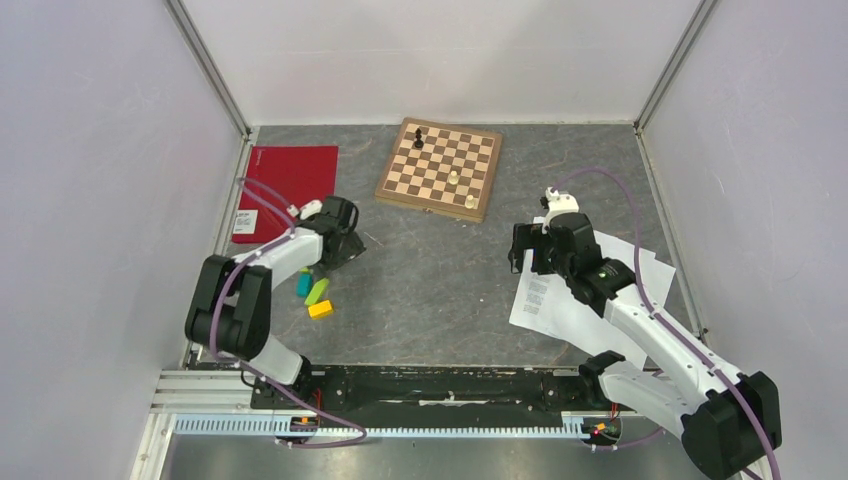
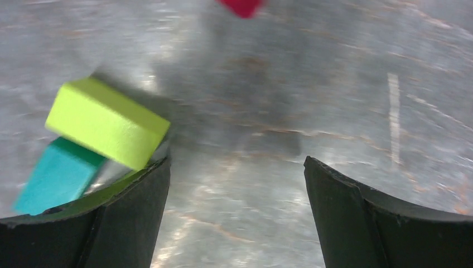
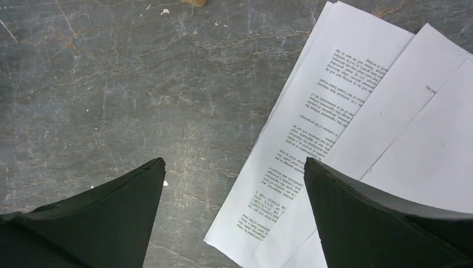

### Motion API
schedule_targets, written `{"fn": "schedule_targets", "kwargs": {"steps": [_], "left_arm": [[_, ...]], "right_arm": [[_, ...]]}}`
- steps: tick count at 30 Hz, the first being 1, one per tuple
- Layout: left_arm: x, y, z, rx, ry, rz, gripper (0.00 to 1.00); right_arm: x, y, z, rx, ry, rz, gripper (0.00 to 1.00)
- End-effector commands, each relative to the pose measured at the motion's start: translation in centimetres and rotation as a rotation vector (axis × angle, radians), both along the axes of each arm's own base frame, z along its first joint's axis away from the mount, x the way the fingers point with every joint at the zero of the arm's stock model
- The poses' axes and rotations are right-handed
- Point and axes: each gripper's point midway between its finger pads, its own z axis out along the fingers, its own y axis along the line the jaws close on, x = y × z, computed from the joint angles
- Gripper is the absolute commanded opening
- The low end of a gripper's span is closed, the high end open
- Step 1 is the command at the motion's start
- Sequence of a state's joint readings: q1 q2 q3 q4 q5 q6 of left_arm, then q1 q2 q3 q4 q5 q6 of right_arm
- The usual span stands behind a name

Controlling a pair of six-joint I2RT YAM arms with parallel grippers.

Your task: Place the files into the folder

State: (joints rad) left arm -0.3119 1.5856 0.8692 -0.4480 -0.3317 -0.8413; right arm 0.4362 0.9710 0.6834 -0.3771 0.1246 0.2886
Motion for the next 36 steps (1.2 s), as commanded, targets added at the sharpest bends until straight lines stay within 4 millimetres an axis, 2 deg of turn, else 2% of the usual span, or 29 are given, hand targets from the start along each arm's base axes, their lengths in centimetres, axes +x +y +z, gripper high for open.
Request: {"fn": "schedule_targets", "kwargs": {"steps": [1,4,6,8,11,14,16,19,20,24,25,26,30,31,34,36], "left_arm": [[-2.3,4.8,0.9,0.059,-0.001,0.171,0.96],[-2.6,6.0,1.4,0.043,-0.024,0.201,0.96],[-1.9,5.6,2.4,0.028,-0.044,0.160,0.96],[-0.7,4.8,4.0,0.000,-0.076,0.119,0.96],[1.2,4.2,7.5,-0.025,-0.166,0.093,0.96],[3.4,5.8,11.0,0.046,-0.222,0.115,0.96],[4.9,7.9,12.0,0.060,-0.225,0.155,0.96],[7.2,11.3,12.9,0.077,-0.257,0.229,0.96],[7.7,13.3,12.9,0.085,-0.256,0.275,0.96],[9.2,18.1,13.1,0.098,-0.284,0.370,0.96],[9.5,19.4,13.2,0.100,-0.301,0.393,0.96],[9.7,20.4,13.0,0.095,-0.311,0.411,0.96],[9.8,24.3,12.2,0.085,-0.327,0.460,0.96],[9.8,25.1,12.0,0.088,-0.334,0.464,0.96],[9.5,27.0,10.7,0.076,-0.330,0.498,0.96],[9.7,27.7,9.7,0.059,-0.334,0.505,0.96]], "right_arm": [[0.0,0.6,-0.4,0.027,0.000,0.017,0.98],[0.0,0.7,-0.7,0.029,0.006,0.024,0.98],[0.0,0.7,-0.7,0.028,0.005,0.023,0.98],[0.2,0.8,-0.5,0.031,-0.001,0.022,0.98],[0.8,1.7,0.2,0.066,-0.015,0.034,0.98],[1.9,3.4,1.3,0.137,-0.030,0.063,0.98],[2.7,4.9,2.0,0.180,-0.042,0.082,0.98],[4.2,8.0,3.1,0.219,-0.062,0.129,0.98],[4.6,9.2,3.4,0.224,-0.068,0.146,0.98],[6.5,15.2,4.4,0.228,-0.103,0.233,0.98],[7.0,16.6,3.7,0.223,-0.087,0.251,0.98],[7.5,18.1,4.0,0.237,-0.091,0.277,0.98],[9.5,24.6,2.6,0.278,-0.070,0.380,0.98],[10.0,26.1,2.8,0.290,-0.076,0.402,0.98],[11.4,30.1,1.6,0.321,-0.059,0.454,0.98],[12.3,32.8,1.3,0.365,-0.059,0.486,0.98]]}}
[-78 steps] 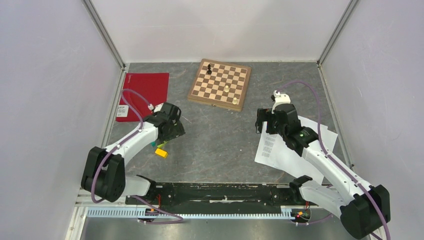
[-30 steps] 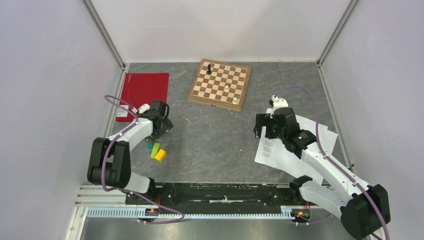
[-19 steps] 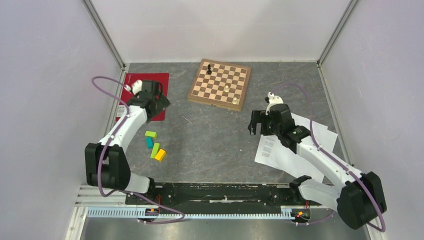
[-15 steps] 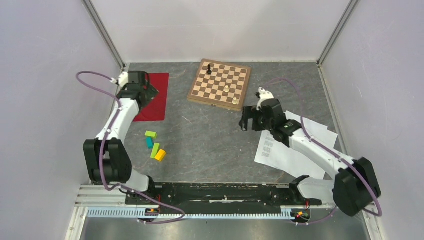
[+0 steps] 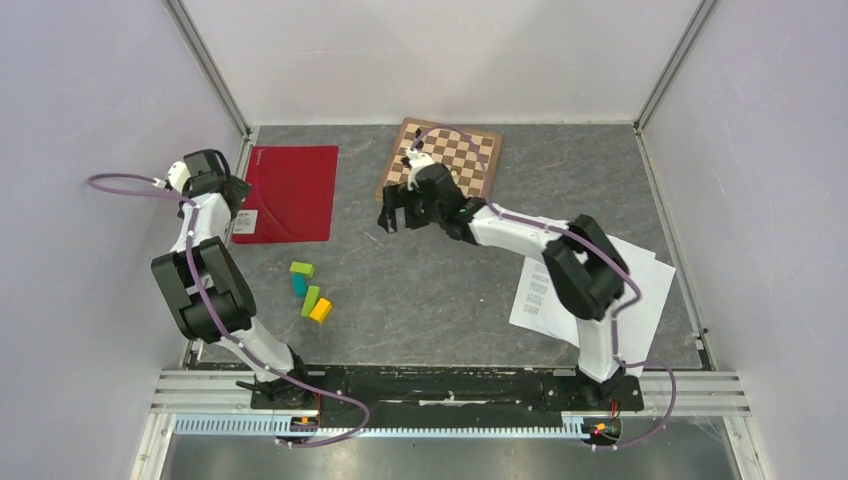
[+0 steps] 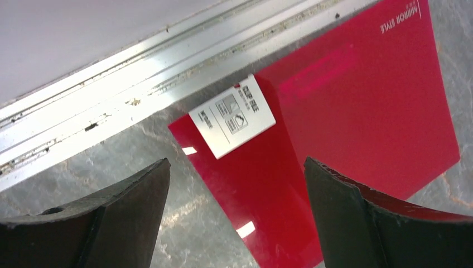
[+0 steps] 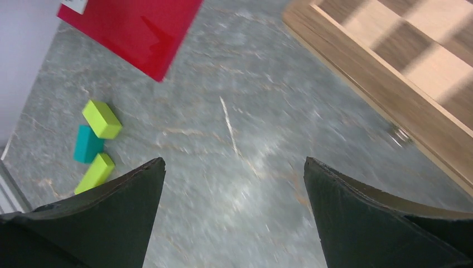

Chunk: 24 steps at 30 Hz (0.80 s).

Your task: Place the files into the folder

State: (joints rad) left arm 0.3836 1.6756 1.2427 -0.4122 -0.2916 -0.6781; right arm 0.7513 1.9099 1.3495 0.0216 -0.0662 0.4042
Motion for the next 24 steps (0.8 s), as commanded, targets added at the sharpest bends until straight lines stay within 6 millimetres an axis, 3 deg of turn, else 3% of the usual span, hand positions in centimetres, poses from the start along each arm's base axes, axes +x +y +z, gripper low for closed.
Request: {"fn": "schedule_targets", "kwargs": {"steps": [1,5,12,19,24], "left_arm": [[1.7,2.1,-0.8,0.014,-0.051,-0.032,0.96],[2.1,3.0,-2.7,0.005,-0.032,-0.030,0.96],[3.0,3.3,-6.0,-0.024,0.008,-0.050,0.96],[2.7,3.6,-8.1,-0.065,0.021,-0.055,0.96],[2.9,2.7,-9.2,-0.114,0.022,-0.083,0.96]], "right_arm": [[2.1,6.5,1.8,0.147,-0.042,0.089,0.98],[3.3,10.1,0.6,0.241,-0.041,0.115,0.98],[4.4,13.9,-1.3,0.334,-0.044,0.124,0.98],[4.6,14.8,-3.0,0.329,-0.047,0.122,0.98],[4.9,15.3,-4.3,0.320,-0.035,0.124,0.98]]}}
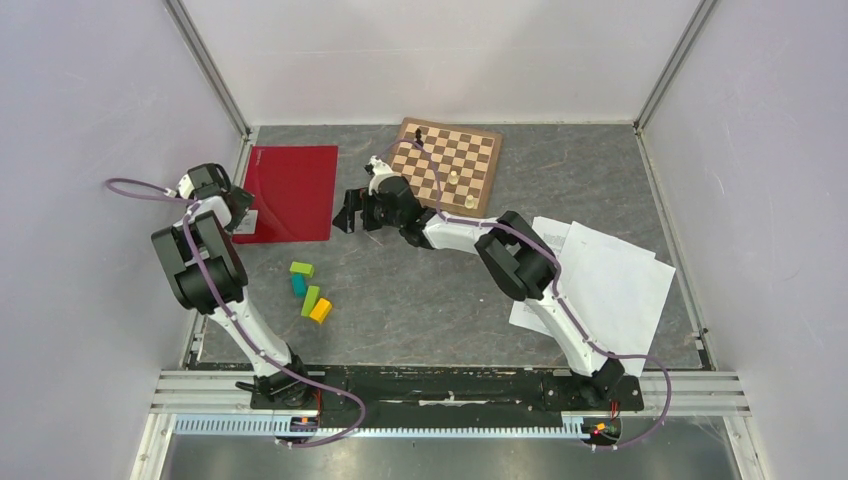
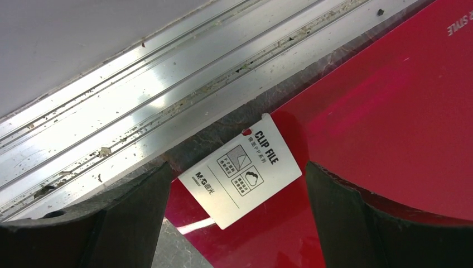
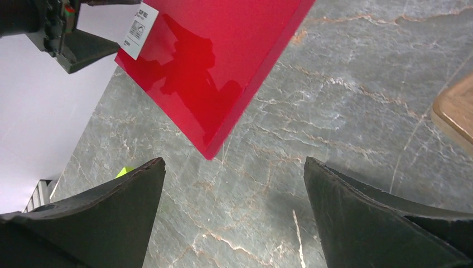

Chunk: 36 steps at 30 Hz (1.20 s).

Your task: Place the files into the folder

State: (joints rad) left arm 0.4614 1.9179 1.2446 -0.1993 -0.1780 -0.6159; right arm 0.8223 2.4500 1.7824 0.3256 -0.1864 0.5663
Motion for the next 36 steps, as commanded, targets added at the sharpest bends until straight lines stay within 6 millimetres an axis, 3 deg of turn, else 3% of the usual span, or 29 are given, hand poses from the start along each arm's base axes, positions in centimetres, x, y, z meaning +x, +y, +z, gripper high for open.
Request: {"fn": "schedule_targets", "kwargs": {"steps": [1,5,9,14,26,36], "left_arm": [[0.1,-0.4,-1.6,-0.056,0.008,-0.040,0.96],[-0.4,0.2,-1.1,-0.024,0.035,-0.028,0.96],[-0.1,-0.5,-1.2,-0.054,0.028,-0.052,0.95],[-1.3,-2.8,-2.4,-0.135,0.063,-0.064,0.95],[-5.3,-9.7,-3.1,-0.169,0.205,-0.133,0.90],[-5.9,-14.3,-1.0,-0.201,0.188,-0.260,0.86]], "right_arm": [[0.9,1.6,1.6,0.059,-0.051,0.009,0.98],[1.0,1.8,1.2,0.053,-0.055,0.010,0.98],[1.0,2.0,0.8,0.051,-0.048,0.010,0.98],[1.3,2.3,0.3,0.057,-0.042,0.007,0.98],[2.1,2.4,-0.9,0.067,-0.025,-0.045,0.98],[1.6,1.3,-1.0,0.029,-0.035,-0.047,0.98]]}}
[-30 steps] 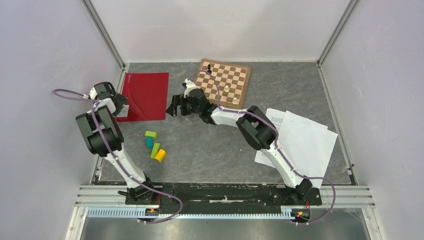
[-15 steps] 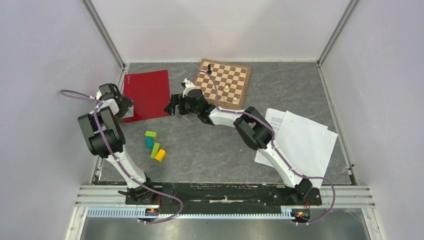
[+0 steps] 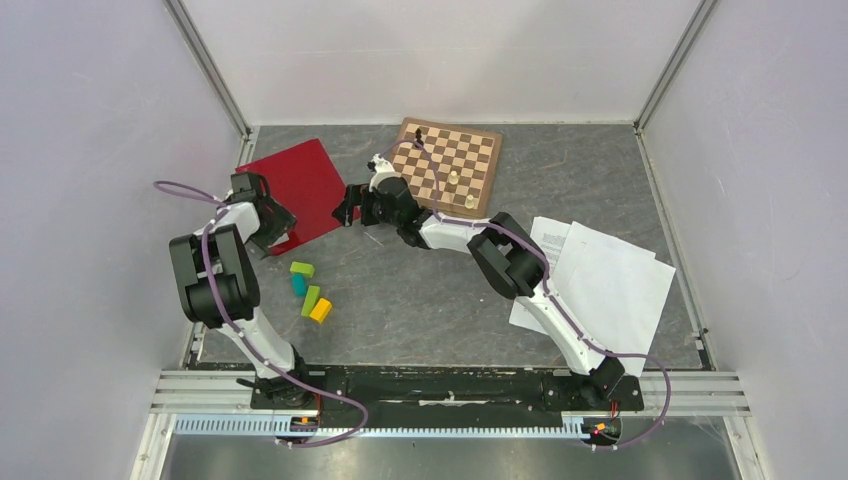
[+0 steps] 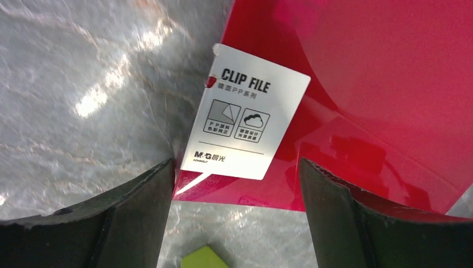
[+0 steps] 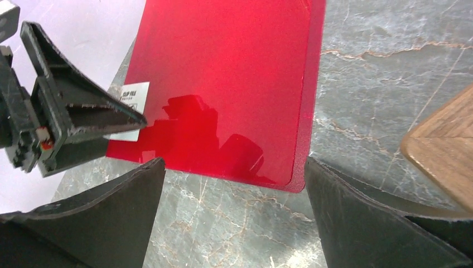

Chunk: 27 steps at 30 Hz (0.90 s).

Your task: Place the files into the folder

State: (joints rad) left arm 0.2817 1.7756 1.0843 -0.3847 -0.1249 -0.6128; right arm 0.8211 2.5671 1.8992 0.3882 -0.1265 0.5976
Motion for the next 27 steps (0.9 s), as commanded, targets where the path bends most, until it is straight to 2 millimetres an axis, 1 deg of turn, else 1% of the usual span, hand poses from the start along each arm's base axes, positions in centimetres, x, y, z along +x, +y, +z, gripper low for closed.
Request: {"fn": "schedule_targets", "kwargs": {"steps": [1,3,6,12,15,18,20,21,22,24,27], "left_arm": [[-1.4,-3.4,0.9,-0.096,0.017,-0.045,0.86],[-1.9,-3.6,1.1,-0.105,0.020,-0.039,0.84],[-2.6,-4.1,1.7,-0.125,0.018,-0.030,0.82],[-3.2,-5.2,4.4,-0.120,-0.033,-0.066,0.76],[-3.3,-4.6,5.8,-0.077,-0.052,-0.065,0.76],[-2.6,-2.9,7.9,0.011,-0.084,-0.044,0.77],[-1.0,-1.3,9.7,0.083,-0.123,-0.029,0.82],[0.1,-0.4,10.2,0.108,-0.140,-0.021,0.85],[1.6,0.4,11.1,0.118,-0.179,-0.013,0.87],[4.9,1.7,11.5,0.106,-0.228,-0.010,0.87],[9.6,2.9,11.7,0.107,-0.260,-0.016,0.88]], "right_arm": [[-1.1,-0.2,0.2,-0.026,-0.006,0.021,0.98],[-1.2,-0.5,0.1,-0.046,-0.013,0.026,0.98],[-1.5,-1.0,0.7,-0.069,-0.027,0.036,0.98],[-2.8,-2.7,1.2,-0.115,-0.030,0.042,0.98],[-3.0,-3.4,2.2,-0.130,-0.045,0.036,0.98],[-3.0,-3.3,3.1,-0.141,-0.040,0.039,0.98],[-3.3,-3.0,3.5,-0.123,-0.005,0.048,0.98],[-3.6,-2.9,3.5,-0.109,0.017,0.054,0.98],[-4.0,-2.8,3.6,-0.089,0.038,0.067,0.98],[-4.8,-2.7,3.3,-0.063,0.076,0.081,0.98],[-5.5,-2.2,2.9,-0.029,0.119,0.103,0.98]]}}
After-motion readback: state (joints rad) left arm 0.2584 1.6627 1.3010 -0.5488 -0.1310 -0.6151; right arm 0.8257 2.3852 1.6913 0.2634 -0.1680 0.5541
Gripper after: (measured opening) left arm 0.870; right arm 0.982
